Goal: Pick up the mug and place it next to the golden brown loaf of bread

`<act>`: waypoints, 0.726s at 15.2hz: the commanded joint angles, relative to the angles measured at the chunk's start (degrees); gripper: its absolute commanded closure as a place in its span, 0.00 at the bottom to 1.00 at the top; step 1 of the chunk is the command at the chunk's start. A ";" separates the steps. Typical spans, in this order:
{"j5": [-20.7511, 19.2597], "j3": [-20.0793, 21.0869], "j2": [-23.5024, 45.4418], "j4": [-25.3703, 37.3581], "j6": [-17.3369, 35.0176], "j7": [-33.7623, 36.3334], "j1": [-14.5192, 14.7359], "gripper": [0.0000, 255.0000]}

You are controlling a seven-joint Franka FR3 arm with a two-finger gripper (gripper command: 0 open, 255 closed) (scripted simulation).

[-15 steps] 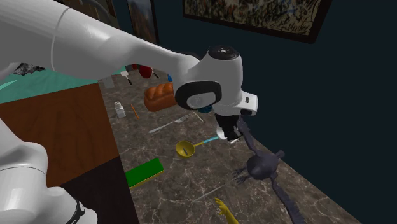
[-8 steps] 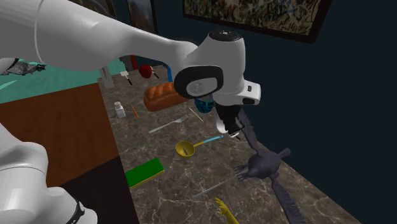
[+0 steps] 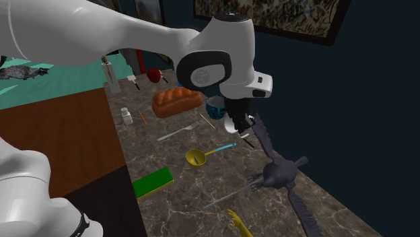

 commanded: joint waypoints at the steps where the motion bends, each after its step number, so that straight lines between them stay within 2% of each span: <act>1: -1.20 1.18 -2.69 -2.71 0.52 2.68 1.00 1.00; 11: -5.15 9.49 -15.95 -17.00 2.77 16.89 5.04 1.00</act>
